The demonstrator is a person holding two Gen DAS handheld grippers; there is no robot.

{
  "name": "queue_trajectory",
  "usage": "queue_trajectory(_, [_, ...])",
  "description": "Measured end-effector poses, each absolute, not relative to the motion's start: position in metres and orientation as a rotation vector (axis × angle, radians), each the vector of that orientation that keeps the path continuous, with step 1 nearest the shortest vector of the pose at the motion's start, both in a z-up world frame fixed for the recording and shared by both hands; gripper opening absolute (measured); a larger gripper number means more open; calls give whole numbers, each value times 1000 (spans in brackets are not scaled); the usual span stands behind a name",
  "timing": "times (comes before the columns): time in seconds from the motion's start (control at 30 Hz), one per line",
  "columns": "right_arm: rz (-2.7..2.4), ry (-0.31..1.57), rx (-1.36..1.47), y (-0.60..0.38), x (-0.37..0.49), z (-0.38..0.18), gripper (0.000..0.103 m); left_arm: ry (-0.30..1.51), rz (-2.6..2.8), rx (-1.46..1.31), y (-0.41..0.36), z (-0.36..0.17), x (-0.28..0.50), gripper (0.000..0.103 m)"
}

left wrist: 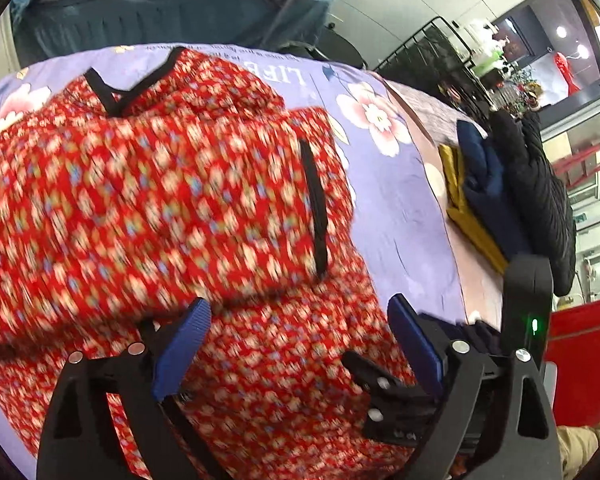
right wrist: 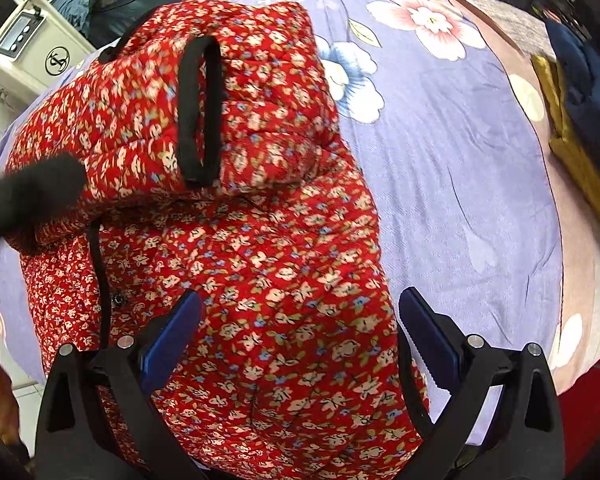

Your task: Fold large clothes

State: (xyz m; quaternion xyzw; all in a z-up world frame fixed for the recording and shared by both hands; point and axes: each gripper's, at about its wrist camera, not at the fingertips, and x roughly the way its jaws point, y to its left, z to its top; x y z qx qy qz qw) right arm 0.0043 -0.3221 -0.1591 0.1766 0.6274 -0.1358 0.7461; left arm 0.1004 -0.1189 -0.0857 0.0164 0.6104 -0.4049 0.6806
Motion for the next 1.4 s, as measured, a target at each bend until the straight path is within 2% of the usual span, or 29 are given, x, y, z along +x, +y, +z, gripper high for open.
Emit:
queue_trajectory(0.13, [-302, 1365, 365, -327, 3, -154, 97, 1378, -880, 17, -101, -86, 97, 89])
queue_trajectory(0.43, [-301, 1259, 334, -321, 14, -118, 97, 1350, -667, -56, 5, -84, 112, 86])
queue_trajectory(0.6, [-202, 1145, 253, -275, 46, -89, 97, 1278, -557, -34, 43, -72, 132, 76])
queue_trajectory(0.77, [-42, 1155, 216, -232, 96, -87, 97, 1184, -510, -5, 48, -54, 164, 75])
queue_trajectory(0.93, [-12, 1241, 141, -199, 138, -116, 97, 1229, -426, 155, 22, -74, 199, 77])
queue_trajectory(1.1, [-76, 1419, 124, -203, 159, -166, 97, 1367, -377, 264, 6, -126, 220, 87])
queue_trajectory(1.2, [-83, 1430, 138, -204, 166, -178, 97, 1331, -377, 298, 3, -137, 219, 97])
queue_trajectory(1.4, [-64, 1418, 152, -208, 181, -198, 99, 1335, -370, 282, 2, -148, 221, 98])
